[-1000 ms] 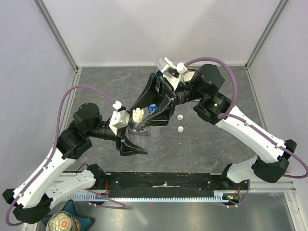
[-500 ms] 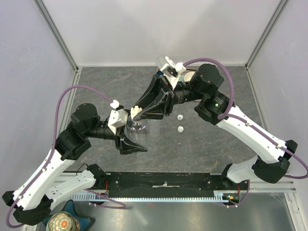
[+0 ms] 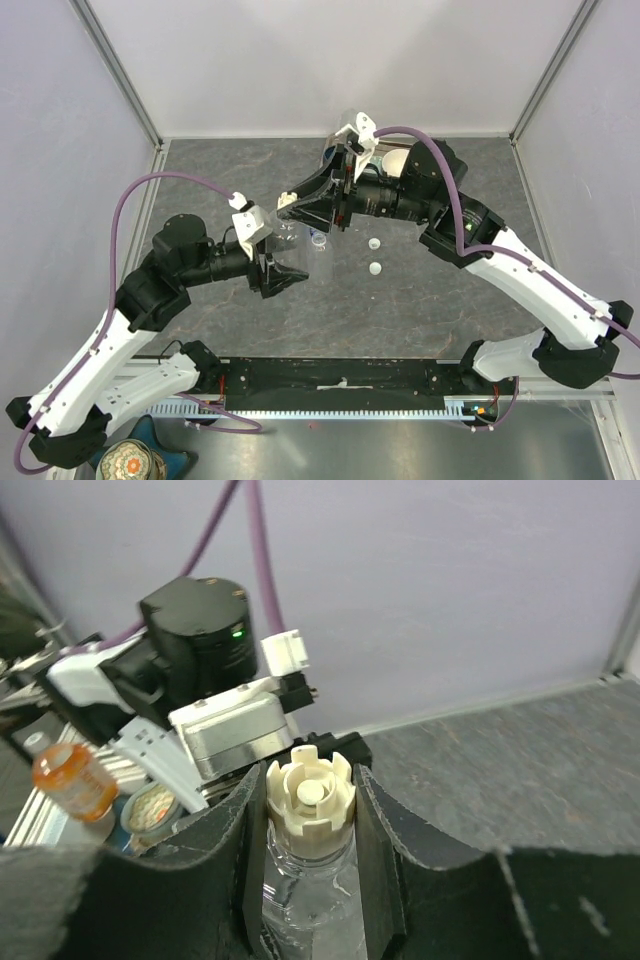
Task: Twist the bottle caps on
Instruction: Screw the bottle cap onto the plastic bottle.
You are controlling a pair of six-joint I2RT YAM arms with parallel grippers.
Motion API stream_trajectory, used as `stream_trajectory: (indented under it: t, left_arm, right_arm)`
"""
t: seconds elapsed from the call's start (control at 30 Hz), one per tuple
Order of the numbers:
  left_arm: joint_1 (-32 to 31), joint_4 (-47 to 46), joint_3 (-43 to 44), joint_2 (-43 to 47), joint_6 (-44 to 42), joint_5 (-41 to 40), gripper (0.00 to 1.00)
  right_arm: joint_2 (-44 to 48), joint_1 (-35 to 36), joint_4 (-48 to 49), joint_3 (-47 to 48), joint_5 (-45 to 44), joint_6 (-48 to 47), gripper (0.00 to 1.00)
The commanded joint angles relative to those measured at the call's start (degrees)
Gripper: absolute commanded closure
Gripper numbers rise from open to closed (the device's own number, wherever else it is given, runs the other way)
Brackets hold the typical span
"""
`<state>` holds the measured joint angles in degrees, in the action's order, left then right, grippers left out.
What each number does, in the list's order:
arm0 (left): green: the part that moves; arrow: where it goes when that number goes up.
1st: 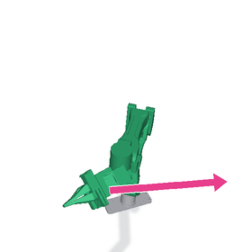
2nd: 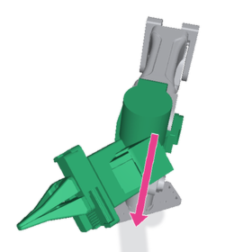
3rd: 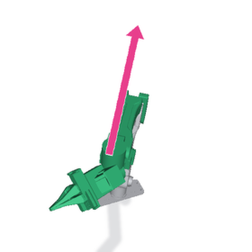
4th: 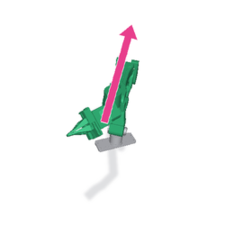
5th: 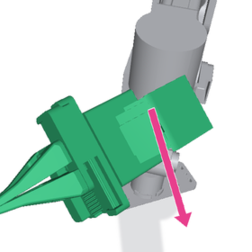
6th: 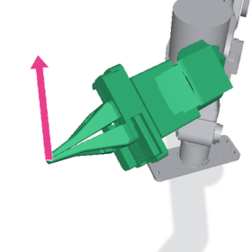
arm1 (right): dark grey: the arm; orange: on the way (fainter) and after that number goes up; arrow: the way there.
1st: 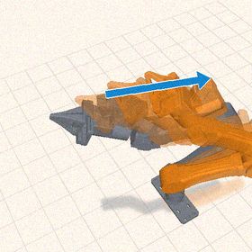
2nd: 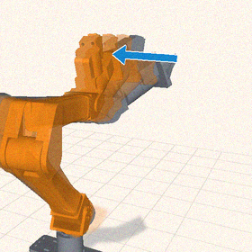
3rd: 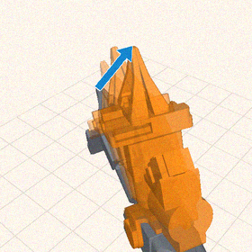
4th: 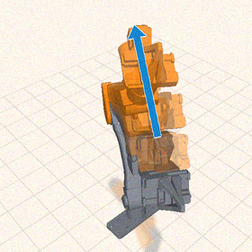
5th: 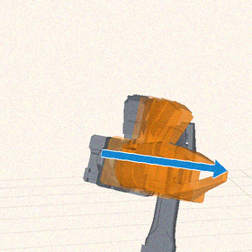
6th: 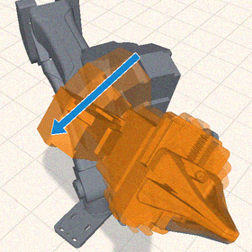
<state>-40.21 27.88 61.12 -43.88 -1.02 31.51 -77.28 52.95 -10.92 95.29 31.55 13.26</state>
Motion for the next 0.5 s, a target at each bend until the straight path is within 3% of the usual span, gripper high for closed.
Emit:
stream_trajectory:
  t: [0.0, 0.17, 0.3, 0.4, 0.47]
  left_arm:
    - [1.18, -9.24, 2.95, 1.78, -0.83, -13.29, 0.90]
    - [1.71, -9.33, 3.39, 1.25, 0.49, -27.88, 0.90]
    - [1.97, -8.81, 2.60, 1.34, 2.77, -30.36, 0.90]
    - [2.24, -8.28, 1.72, 1.60, 3.65, -31.33, 0.90]
    - [2.41, -8.19, 1.54, 2.04, 3.74, -31.33, 0.90]
  right_arm:
    - [1.78, 1.62, -7.63, -3.44, -14.65, 1.59, 1.00]
    - [-0.85, 12.51, -9.73, -2.04, -42.81, 3.01, 1.00]
    - [-6.82, 22.87, -12.98, 3.84, -61.13, 1.78, 1.00]
    - [-13.59, 26.32, -20.09, 13.32, -74.82, 1.25, 1.00]
    - [-16.85, 26.68, -24.40, 18.61, -78.03, 1.51, 1.00]
